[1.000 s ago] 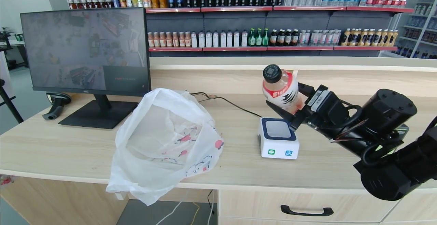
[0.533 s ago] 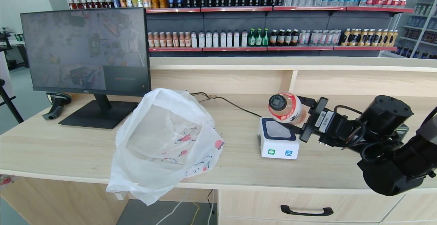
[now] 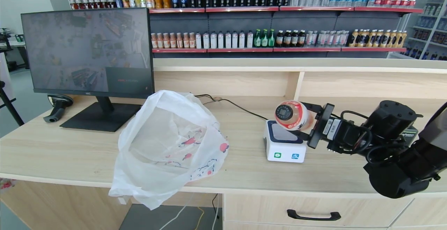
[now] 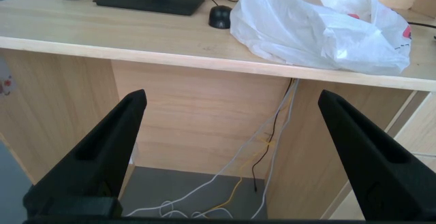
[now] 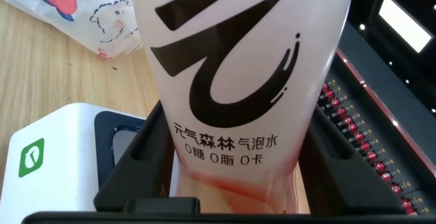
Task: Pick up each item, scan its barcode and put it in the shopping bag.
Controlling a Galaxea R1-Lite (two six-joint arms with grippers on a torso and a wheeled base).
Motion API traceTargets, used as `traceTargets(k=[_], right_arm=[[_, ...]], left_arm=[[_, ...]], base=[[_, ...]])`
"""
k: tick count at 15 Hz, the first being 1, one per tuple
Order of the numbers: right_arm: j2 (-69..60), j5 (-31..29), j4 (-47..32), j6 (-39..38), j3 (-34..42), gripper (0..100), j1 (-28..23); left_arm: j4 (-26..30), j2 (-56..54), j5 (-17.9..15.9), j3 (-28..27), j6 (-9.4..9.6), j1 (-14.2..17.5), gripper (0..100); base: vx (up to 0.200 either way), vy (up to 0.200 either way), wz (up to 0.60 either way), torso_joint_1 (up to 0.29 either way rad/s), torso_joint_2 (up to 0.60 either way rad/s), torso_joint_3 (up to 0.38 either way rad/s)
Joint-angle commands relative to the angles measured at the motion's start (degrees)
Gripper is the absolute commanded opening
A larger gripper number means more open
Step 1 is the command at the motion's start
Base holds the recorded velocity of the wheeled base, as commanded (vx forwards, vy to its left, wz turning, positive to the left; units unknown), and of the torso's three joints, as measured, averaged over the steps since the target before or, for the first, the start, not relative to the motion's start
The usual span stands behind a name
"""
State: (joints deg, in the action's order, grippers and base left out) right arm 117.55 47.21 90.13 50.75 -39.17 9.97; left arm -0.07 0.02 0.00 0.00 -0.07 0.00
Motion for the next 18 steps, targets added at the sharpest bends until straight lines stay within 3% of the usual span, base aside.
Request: traceTargets(k=[1, 13, 18], right_arm=[[0.57, 0.07, -0.12, -0.04, 0.14, 0, 0.05], [-1.45, -0.28, -0.12, 0.05, 3.13, 0, 0.14], [-4.44, -2.74, -0.12, -7.07, 2.17, 0, 1.19]], left_arm=[[-0.01, -0.02, 0.00, 0.00, -0.01, 0.00, 100], [-0.10, -0.02, 0.00, 0.00, 0.07, 0.00, 100], [-0.01, -0.02, 0.00, 0.00, -0.01, 0.00, 100]], base=[[0.000, 0.000, 0.00, 0.000, 0.00, 0.000], [0.000, 0.000, 0.00, 0.000, 0.00, 0.000], [0.000, 0.000, 0.00, 0.000, 0.00, 0.000]])
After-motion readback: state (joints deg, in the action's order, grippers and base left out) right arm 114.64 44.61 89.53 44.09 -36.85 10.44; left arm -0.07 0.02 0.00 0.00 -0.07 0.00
